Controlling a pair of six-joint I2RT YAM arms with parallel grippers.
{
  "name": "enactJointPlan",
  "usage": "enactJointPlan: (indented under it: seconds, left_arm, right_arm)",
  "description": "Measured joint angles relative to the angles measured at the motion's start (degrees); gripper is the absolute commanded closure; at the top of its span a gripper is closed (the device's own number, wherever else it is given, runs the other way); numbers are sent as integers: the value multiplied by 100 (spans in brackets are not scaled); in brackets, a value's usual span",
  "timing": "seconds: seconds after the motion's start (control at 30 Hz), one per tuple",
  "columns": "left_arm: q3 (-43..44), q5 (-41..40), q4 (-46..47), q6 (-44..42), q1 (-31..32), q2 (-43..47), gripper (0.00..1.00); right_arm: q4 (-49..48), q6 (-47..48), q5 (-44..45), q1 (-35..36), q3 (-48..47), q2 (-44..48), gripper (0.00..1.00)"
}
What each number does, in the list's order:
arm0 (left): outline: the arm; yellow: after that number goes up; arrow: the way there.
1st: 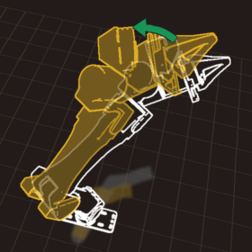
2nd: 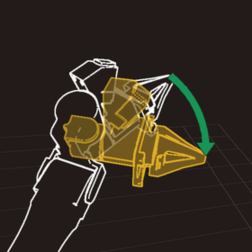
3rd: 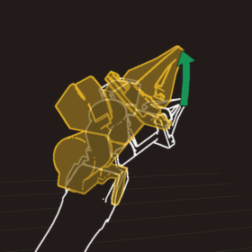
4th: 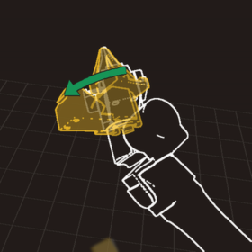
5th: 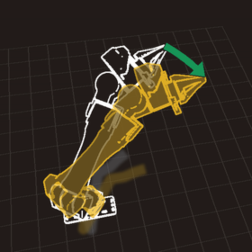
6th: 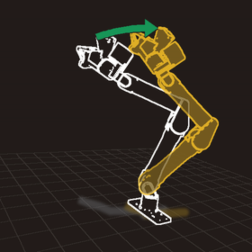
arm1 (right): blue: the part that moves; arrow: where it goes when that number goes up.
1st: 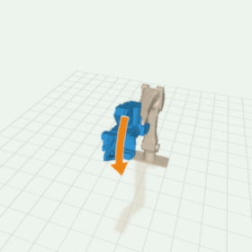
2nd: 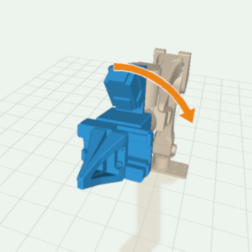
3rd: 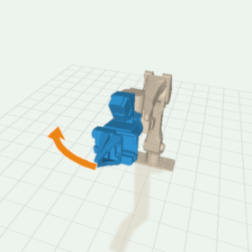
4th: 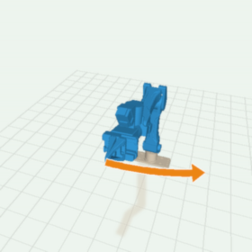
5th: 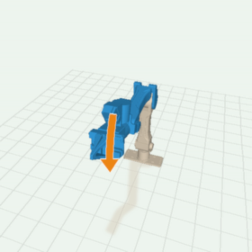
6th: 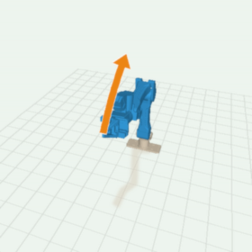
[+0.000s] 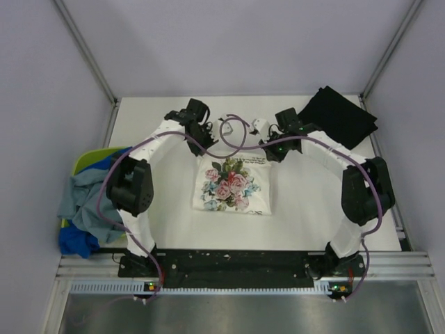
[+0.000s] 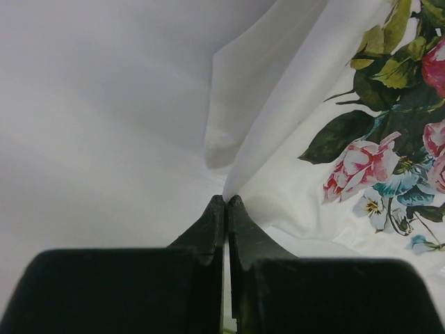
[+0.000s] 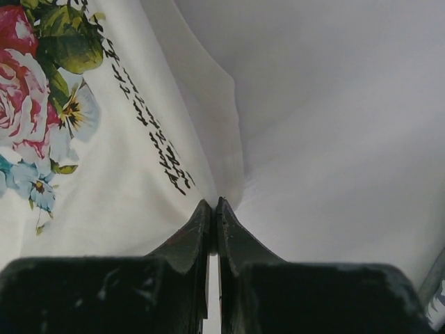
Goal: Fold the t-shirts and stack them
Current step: Fold the long partially folded tshirt into a neat square
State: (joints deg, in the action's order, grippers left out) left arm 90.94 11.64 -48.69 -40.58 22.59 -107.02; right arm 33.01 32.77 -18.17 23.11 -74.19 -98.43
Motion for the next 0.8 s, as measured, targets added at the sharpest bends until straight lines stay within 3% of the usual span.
enactJointPlan:
  seconds: [0.2, 0.43, 0.57, 0.8]
  left_arm:
    - [358, -79, 90, 33, -7, -573, 100]
    - [579, -118, 330, 175, -9, -981, 74]
    - [704, -404, 584, 317, -42, -1209, 64]
    - [1373, -1274, 894, 826, -98, -1615, 62]
  right_arm:
    - [-59, 94, 205, -31, -203, -306, 100]
    - [-98, 138, 509, -55, -291, -710, 100]
    - [-109, -136, 848, -120, -426, -990, 93]
    - [-225, -1207, 1635, -494, -728, -1307, 68]
